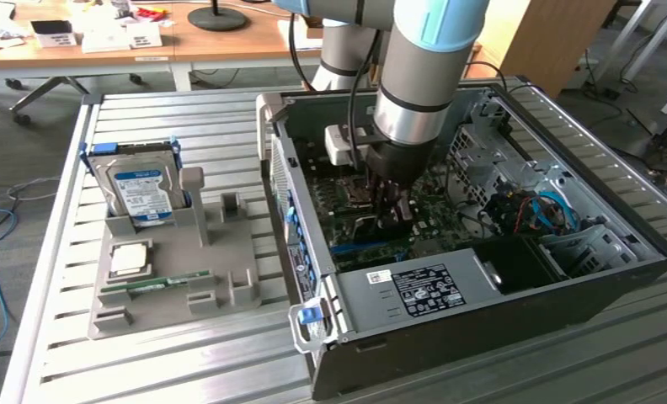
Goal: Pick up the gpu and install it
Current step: 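Insert the gpu into the slot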
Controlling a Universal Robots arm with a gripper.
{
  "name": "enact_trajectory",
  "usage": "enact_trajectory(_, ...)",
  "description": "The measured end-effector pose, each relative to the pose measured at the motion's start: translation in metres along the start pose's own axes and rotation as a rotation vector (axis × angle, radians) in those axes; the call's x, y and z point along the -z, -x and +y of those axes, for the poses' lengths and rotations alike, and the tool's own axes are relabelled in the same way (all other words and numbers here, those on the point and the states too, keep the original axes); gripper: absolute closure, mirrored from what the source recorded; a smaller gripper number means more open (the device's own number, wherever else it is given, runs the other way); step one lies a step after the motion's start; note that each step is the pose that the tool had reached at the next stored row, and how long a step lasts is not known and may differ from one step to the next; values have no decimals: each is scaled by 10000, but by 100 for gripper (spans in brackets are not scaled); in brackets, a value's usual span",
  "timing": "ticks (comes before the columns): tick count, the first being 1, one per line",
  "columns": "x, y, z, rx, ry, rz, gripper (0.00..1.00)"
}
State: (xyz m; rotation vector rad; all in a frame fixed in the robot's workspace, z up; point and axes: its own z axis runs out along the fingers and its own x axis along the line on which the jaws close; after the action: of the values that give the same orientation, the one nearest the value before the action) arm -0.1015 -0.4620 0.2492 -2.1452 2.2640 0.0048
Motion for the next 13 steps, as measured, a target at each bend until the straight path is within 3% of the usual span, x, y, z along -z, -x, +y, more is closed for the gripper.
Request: enact_trajectory(13,-18,-2,24,0,5,-14,73)
